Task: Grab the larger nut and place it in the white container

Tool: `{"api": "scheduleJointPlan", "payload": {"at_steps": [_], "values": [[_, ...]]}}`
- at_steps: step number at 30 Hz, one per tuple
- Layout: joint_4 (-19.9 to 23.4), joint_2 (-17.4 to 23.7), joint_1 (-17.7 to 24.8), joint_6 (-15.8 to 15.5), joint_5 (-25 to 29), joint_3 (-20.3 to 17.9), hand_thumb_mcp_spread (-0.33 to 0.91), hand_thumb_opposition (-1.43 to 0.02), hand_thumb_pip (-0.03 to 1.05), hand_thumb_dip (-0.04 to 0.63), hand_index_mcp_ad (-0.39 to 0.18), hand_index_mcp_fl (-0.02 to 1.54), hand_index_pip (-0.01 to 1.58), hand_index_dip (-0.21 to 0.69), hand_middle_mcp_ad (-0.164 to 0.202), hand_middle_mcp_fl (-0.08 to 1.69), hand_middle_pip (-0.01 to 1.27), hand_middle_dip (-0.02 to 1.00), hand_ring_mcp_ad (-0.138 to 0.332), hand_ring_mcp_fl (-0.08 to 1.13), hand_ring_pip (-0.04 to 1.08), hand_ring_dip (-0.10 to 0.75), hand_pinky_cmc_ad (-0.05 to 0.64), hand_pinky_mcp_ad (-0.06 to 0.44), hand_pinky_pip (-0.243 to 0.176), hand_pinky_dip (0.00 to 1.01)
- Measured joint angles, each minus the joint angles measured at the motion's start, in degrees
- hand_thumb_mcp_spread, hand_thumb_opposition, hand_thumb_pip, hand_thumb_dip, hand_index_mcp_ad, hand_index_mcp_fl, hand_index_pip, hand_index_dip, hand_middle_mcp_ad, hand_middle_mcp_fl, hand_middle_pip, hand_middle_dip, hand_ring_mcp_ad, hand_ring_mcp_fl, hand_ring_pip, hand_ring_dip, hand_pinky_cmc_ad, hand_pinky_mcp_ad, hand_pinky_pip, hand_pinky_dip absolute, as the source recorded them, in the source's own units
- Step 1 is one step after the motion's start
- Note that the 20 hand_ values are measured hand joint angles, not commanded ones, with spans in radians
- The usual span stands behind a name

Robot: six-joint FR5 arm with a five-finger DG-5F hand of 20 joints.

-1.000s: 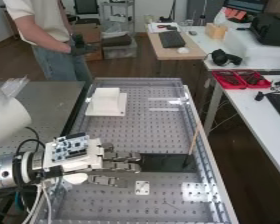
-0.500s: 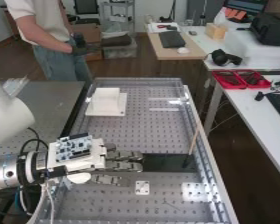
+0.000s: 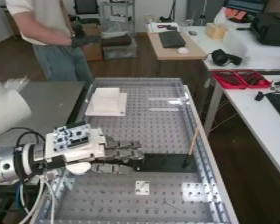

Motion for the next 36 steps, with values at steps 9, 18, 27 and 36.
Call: {"api": "scheduleJointPlan", "payload": {"at_steps": [9,18,27,36], "values": [[1.11,4.92,0.61,3.24,-2.6,-1.84,0.27,-0.86,0.66,0.215,-0.052,0.6,1.49,-0.009,0.075,0.12,0.14,0.18,0.134,0.0,0.13,0.119,0.333,0.278,-0.089,0.48],[4.3,12.81,1.34,10.51,-7.6,-4.82,0.27,-0.86,0.66,0.215,-0.052,0.6,1.49,0.019,0.077,0.14,0.14,0.21,0.134,0.0,0.12,0.134,0.333,0.279,-0.089,0.47],[5.52,20.04,5.17,15.22,-13.18,-8.75,0.27,-0.86,0.66,0.215,-0.052,0.6,1.5,0.033,0.075,0.19,0.14,0.21,0.131,0.0,0.12,0.134,0.333,0.26,-0.075,0.44],[0.8,22.92,12.51,13.14,-11.24,-10.4,0.27,-0.86,0.66,0.215,-0.051,0.6,1.49,0.035,0.066,0.19,0.13,0.22,0.129,0.0,0.12,0.134,0.335,0.262,-0.075,0.42]]}}
